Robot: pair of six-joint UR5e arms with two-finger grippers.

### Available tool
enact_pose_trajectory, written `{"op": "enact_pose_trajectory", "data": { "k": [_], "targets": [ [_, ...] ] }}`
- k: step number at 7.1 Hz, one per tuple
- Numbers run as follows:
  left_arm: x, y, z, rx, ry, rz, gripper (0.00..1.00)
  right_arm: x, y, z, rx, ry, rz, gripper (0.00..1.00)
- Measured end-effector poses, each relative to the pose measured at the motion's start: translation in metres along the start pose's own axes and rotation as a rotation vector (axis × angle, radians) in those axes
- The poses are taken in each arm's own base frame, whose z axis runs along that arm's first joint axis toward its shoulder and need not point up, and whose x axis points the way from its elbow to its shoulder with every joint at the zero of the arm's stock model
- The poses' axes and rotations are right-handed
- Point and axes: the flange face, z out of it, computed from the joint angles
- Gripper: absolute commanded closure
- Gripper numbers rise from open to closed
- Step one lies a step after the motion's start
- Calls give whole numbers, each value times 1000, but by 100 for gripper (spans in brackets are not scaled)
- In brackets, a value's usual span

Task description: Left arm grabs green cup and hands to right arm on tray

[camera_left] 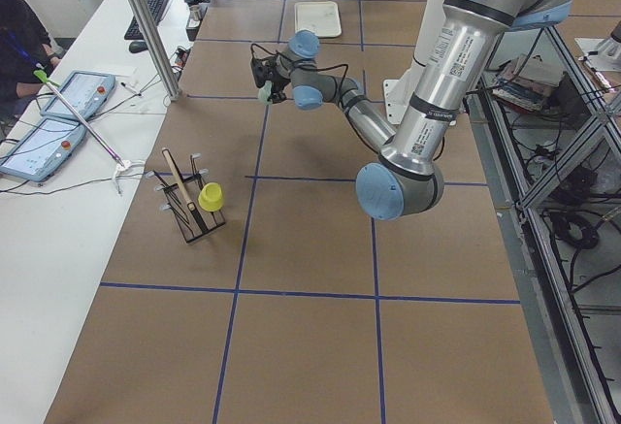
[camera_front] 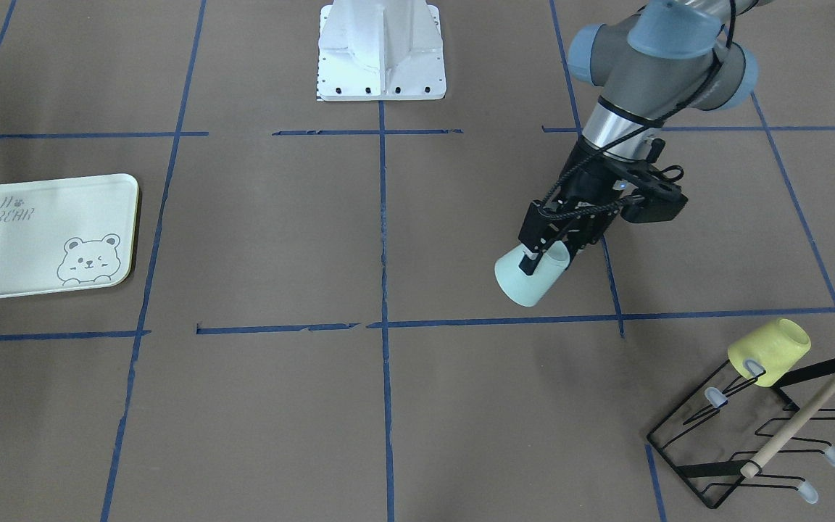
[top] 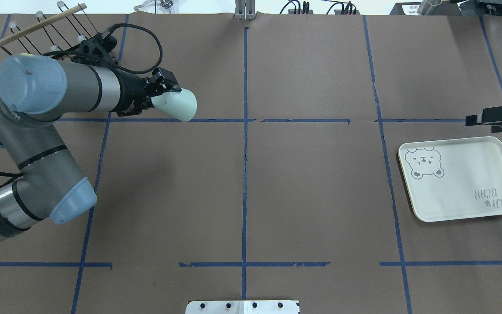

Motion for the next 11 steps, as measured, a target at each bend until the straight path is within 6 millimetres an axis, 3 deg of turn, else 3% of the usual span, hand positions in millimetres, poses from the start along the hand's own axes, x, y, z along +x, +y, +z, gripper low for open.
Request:
{"op": "enact_pose_trajectory", "data": {
  "k": [3,5,8,11],
  "targets": [
    [14,60,-11,-153,219,-125,69,-98,31,38,-9,-311,145,0],
    [16,93,-23,-267,362,-176,69,-134,60,43,-33,-521,192,0],
    [16,122,-42,-404,530,-233,69,-206,110,74,-67,-801,275,0],
    [16,137,-56,-498,616,-295,69,-252,153,90,-104,-978,330,0]
  ]
}}
